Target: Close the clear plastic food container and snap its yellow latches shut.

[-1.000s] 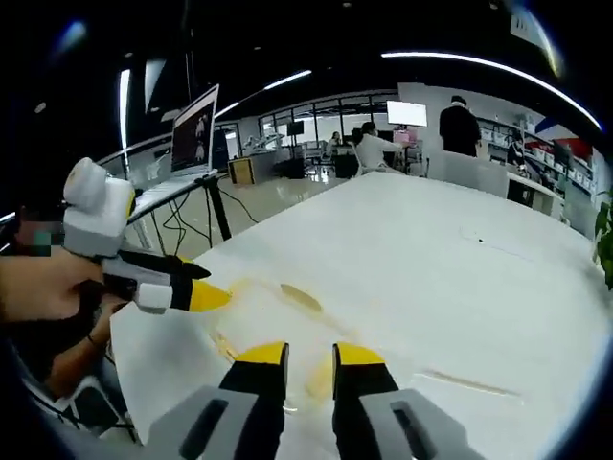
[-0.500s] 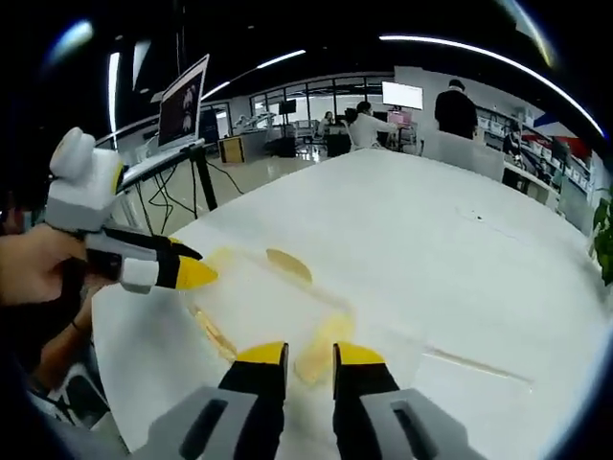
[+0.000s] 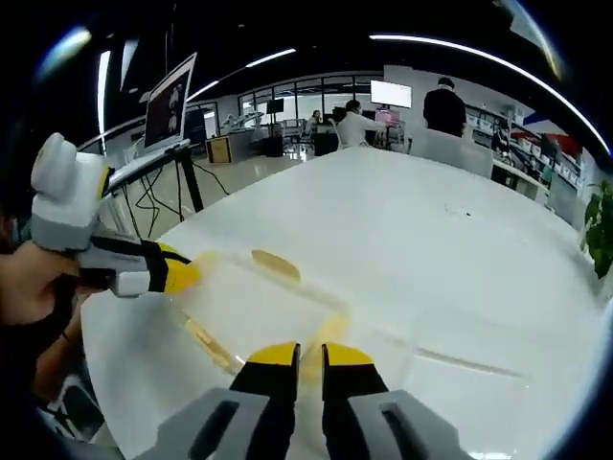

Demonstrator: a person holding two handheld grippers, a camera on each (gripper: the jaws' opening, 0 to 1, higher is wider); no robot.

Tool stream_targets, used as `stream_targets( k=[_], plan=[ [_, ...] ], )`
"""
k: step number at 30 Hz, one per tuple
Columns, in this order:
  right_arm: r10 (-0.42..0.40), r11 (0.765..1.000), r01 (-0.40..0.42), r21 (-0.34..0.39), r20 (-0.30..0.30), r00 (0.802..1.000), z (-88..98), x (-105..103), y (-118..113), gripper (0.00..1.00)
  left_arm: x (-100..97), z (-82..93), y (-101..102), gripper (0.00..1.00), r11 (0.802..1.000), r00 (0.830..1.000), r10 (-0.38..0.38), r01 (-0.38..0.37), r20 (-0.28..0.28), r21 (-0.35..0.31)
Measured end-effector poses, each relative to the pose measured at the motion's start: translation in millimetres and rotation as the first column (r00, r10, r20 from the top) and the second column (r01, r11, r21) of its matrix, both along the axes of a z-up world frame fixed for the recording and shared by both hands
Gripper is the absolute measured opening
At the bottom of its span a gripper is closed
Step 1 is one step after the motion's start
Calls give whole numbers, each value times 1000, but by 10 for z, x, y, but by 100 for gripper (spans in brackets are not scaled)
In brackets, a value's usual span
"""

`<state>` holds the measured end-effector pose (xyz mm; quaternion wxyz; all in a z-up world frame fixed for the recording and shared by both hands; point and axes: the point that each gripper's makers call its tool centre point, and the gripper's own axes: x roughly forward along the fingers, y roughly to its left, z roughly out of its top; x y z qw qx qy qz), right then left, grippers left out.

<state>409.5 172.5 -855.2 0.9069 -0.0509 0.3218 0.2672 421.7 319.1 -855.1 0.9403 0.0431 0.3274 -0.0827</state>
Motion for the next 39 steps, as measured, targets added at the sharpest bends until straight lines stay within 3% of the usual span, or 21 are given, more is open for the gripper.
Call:
stream_targets(
  k=[11,14,17,19,27,39],
  plan=[
    [24,999,-23,-29,17,1000,-10,7,-2,4,12,-4,-13,3,999,1000,-31,31,1,6],
    [1,1000,-1,10,2,1000,12,17,-9,3,-3,-2,-6,3,999,999,-34,34,-6,8],
    [-67,992,70,102,-37,997,49,40,-8,2,-17,15,2,3,999,999,-32,32,-8,12],
    [-43,996,45,74,-37,998,28,31,-17,2,-23,48,5,3,1000,1000,-24,24,-2,0],
    [-27,996,30,87,-38,999,73,10,-1,1,-40,187,31,3,1000,1000,-8,8,6,-15],
    [-21,985,25,169,-26,999,331,-22,32,1,-102,425,92,2,999,999,48,-48,2,-12]
  ],
)
